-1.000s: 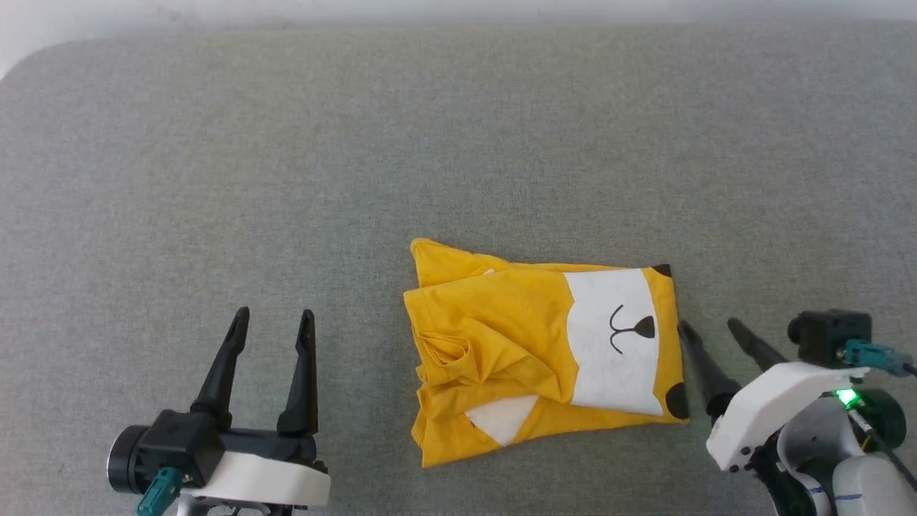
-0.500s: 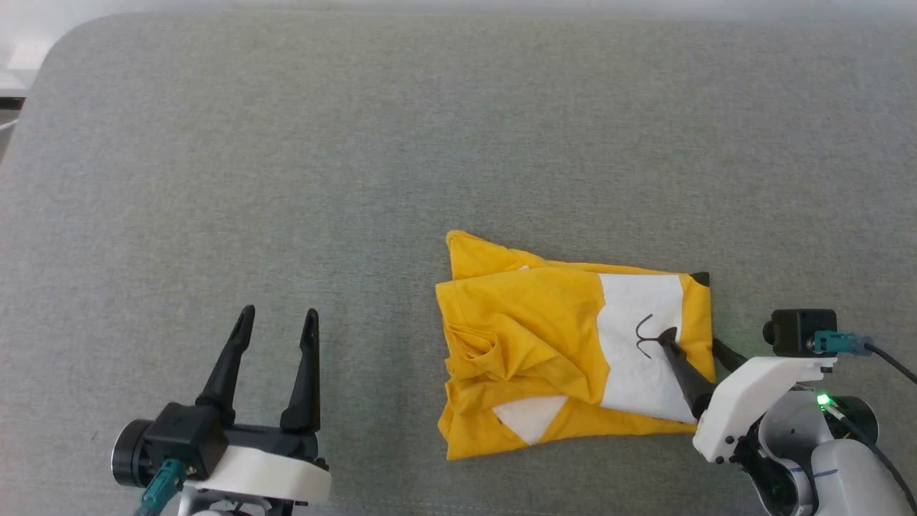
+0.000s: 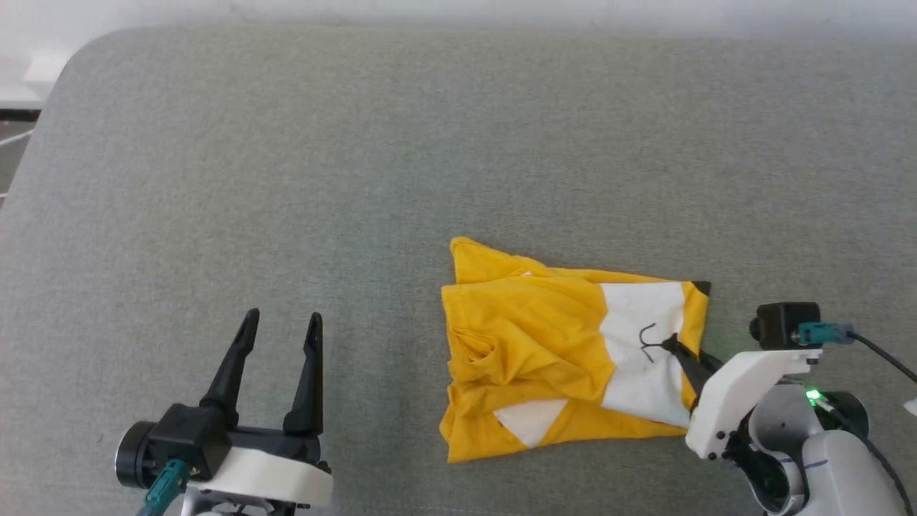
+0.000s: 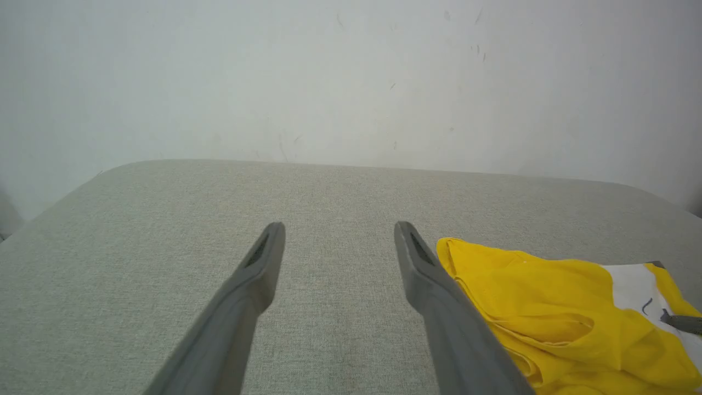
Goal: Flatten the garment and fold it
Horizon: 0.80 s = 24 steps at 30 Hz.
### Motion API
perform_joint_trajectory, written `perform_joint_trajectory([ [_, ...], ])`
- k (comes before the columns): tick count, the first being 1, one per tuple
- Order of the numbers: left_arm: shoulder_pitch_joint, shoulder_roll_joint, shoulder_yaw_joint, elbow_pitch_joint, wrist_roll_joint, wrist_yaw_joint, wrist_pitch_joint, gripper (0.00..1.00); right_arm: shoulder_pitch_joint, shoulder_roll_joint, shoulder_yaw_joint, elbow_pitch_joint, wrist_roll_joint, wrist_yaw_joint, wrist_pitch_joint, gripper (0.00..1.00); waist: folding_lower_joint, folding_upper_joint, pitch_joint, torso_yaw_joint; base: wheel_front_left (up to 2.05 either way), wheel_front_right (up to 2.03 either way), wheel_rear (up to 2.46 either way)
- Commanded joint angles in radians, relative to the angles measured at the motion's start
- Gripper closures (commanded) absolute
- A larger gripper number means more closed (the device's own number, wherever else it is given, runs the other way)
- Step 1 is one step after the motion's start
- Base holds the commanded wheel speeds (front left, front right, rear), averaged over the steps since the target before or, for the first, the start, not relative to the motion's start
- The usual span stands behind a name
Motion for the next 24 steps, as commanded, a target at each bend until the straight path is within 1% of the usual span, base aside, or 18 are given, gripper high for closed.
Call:
perform_joint_trajectory([
  [1,-0.003,0.004,-0.002,-0.006,0.002,0.002,-0.004,0.0,-0.007,0.004,0.009,-0.005,-0.006,-0.002,-0.004,1.0,0.0,0.0,-0.008,-0.019,0.0,0.0,0.0],
  [6,-0.017,0.006,-0.01,-0.022,0.007,0.003,-0.004,0.0,-0.055,-0.012,0.046,-0.034,-0.018,-0.002,0.002,1.0,0.0,0.0,0.0,-0.066,0.0,0.0,0.0],
  [11,-0.043,0.014,-0.012,-0.033,0.01,0.006,0.003,0.0,-0.141,-0.038,0.1,-0.038,-0.024,-0.002,0.007,1.0,0.0,0.0,0.02,-0.126,0.0,0.0,0.0],
  [16,-0.064,0.028,-0.008,-0.049,0.017,0.012,0.015,0.0,-0.25,-0.082,0.152,-0.01,-0.028,-0.002,0.007,1.0,0.0,0.0,0.042,-0.19,0.0,0.0,0.0],
  [20,-0.083,0.039,-0.007,-0.071,0.025,0.017,0.026,0.0,-0.331,-0.12,0.178,0.021,-0.027,-0.002,0.004,1.0,0.0,0.0,0.065,-0.236,0.0,0.0,0.0],
  [24,-0.097,0.051,-0.008,-0.102,0.033,0.021,0.042,0.0,-0.399,-0.143,0.196,0.046,-0.019,-0.002,-0.01,1.0,0.0,0.0,0.09,-0.287,0.0,0.0,0.0],
])
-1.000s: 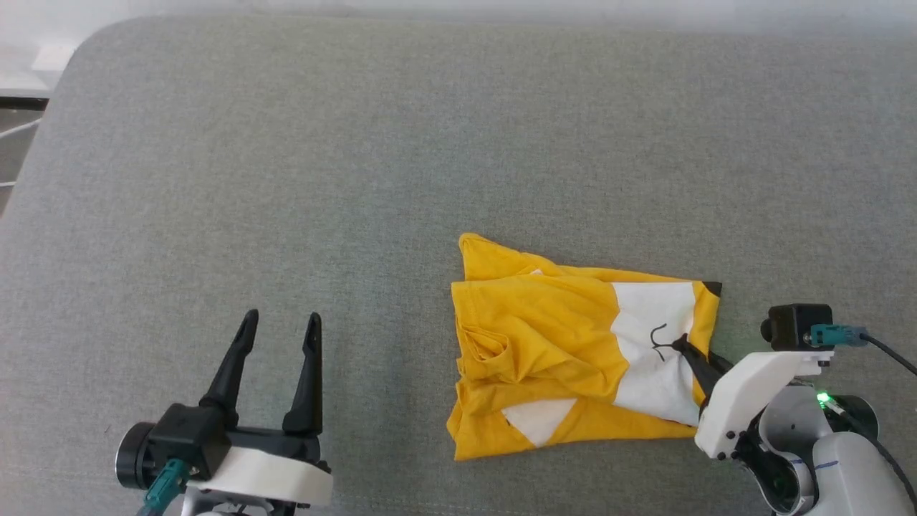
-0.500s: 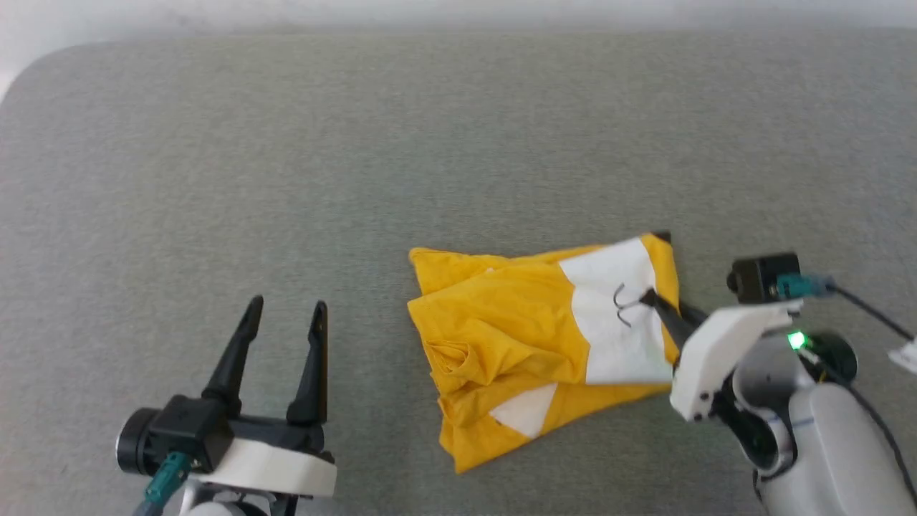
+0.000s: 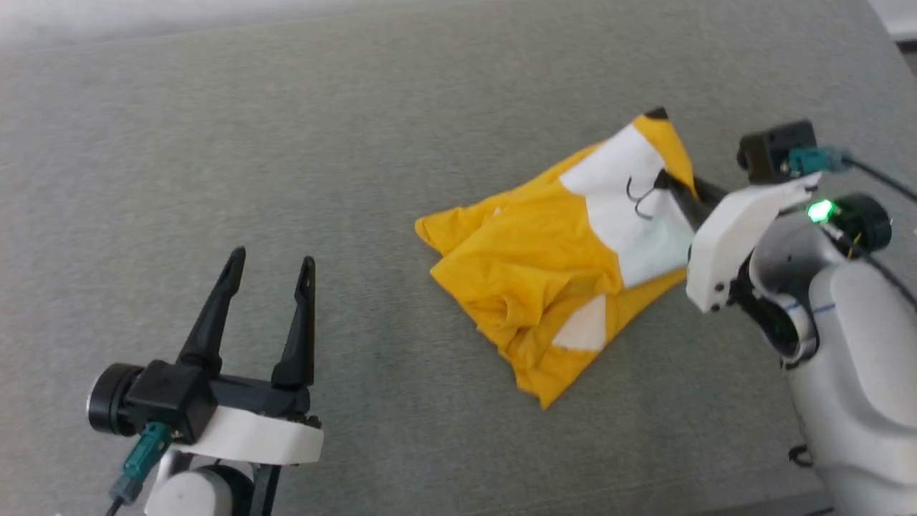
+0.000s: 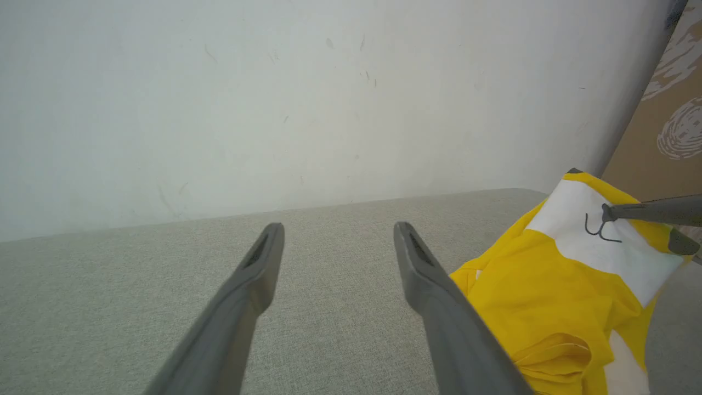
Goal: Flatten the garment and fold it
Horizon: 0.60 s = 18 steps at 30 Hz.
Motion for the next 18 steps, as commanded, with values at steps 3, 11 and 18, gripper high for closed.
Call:
perform_joint_trajectory([
  [3,-0.023,0.019,-0.001,-0.027,0.015,0.006,0.02,0.0,-0.059,-0.019,0.01,0.019,0.006,-0.002,-0.022,1.0,-0.0001,0.0,0.053,-0.087,0.0,0.0,0.0],
  [11,-0.037,0.044,-0.007,-0.065,0.026,0.005,0.06,0.0,-0.131,-0.056,0.025,0.053,0.011,-0.002,-0.051,1.0,-0.0001,0.0,0.086,-0.164,0.0,0.0,0.0],
  [18,-0.043,0.074,-0.005,-0.105,0.037,0.004,0.098,0.0,-0.202,-0.112,0.011,0.078,-0.009,-0.002,-0.082,1.0,-0.0001,0.0,0.125,-0.215,0.0,0.0,0.0],
])
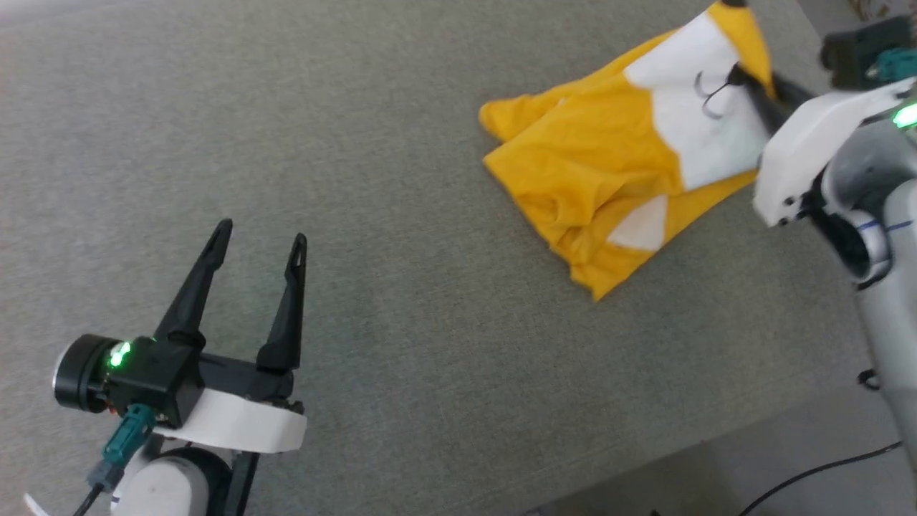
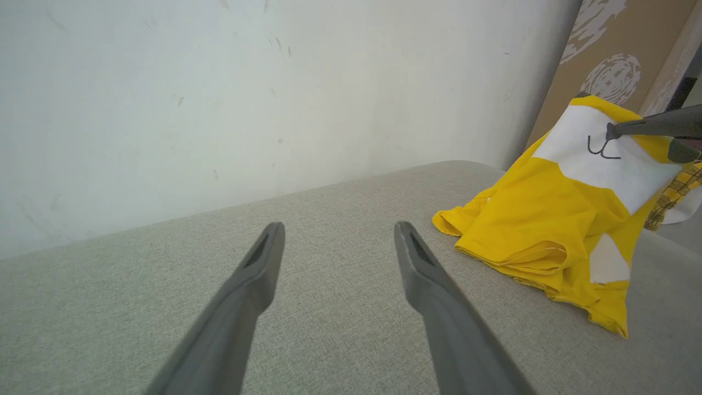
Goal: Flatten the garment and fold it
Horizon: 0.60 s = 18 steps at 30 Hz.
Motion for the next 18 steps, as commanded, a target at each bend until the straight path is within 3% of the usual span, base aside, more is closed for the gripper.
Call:
perform_joint_trajectory([
  [1,-0.018,0.009,0.002,-0.007,0.007,0.0,0.002,0.0,-0.02,-0.005,-0.006,0.0,-0.007,-0.002,-0.007,1.0,0.0,0.0,0.034,-0.03,0.0,0.0,0.0],
  [18,-0.109,0.073,-0.009,-0.101,0.041,-0.022,0.053,0.0,-0.15,-0.126,-0.173,0.089,-0.074,-0.002,-0.085,1.0,0.0,0.0,0.182,-0.026,0.0,0.0,0.0],
])
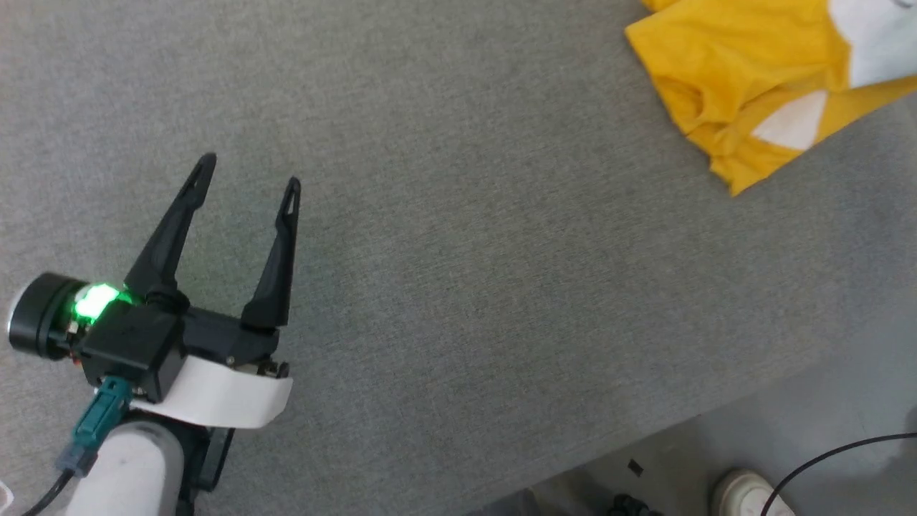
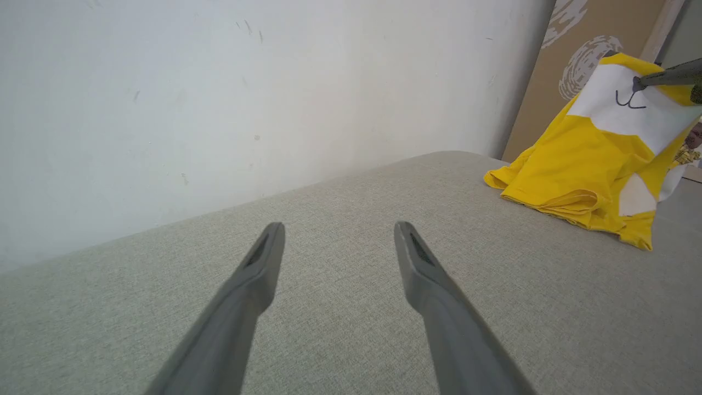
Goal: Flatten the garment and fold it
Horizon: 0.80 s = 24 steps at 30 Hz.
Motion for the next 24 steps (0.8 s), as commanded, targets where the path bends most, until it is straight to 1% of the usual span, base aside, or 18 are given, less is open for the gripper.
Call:
perform_joint_trajectory([
  [1,-0.019,0.007,-0.003,-0.007,0.006,-0.006,0.001,0.0,-0.021,-0.001,-0.011,0.008,-0.001,-0.002,-0.011,1.0,-0.0001,0.0,0.035,0.012,0.0,0.0,0.0],
  [7,-0.06,0.022,-0.015,-0.017,0.016,-0.017,0.015,0.0,-0.053,-0.026,-0.084,0.081,-0.043,-0.002,-0.057,1.0,-0.0001,0.0,0.098,0.038,0.0,0.0,0.0],
  [14,-0.096,0.029,-0.026,-0.02,0.022,-0.021,0.026,0.0,-0.08,0.006,-0.162,0.189,-0.093,-0.002,-0.086,1.0,-0.0001,0.0,0.132,0.059,0.0,0.0,0.0],
  [15,-0.098,0.029,-0.027,-0.019,0.022,-0.02,0.027,0.0,-0.084,0.01,-0.173,0.204,-0.101,-0.002,-0.091,0.91,-0.0001,0.0,0.133,0.061,0.0,0.0,0.0],
  [17,-0.1,0.03,-0.03,-0.016,0.023,-0.019,0.026,0.0,-0.094,0.012,-0.201,0.23,-0.125,-0.002,-0.098,0.51,-0.0001,0.0,0.133,0.064,0.0,0.0,0.0],
  [18,-0.101,0.029,-0.03,-0.014,0.024,-0.018,0.025,0.0,-0.1,0.015,-0.216,0.24,-0.137,-0.002,-0.106,0.0,-0.0001,0.0,0.132,0.066,0.0,0.0,0.0],
  [24,-0.095,0.022,-0.029,0.004,0.017,-0.006,0.008,0.0,-0.116,0.028,-0.243,0.284,-0.185,-0.002,-0.139,0.0,-0.0001,0.0,0.098,0.073,0.0,0.0,0.0],
])
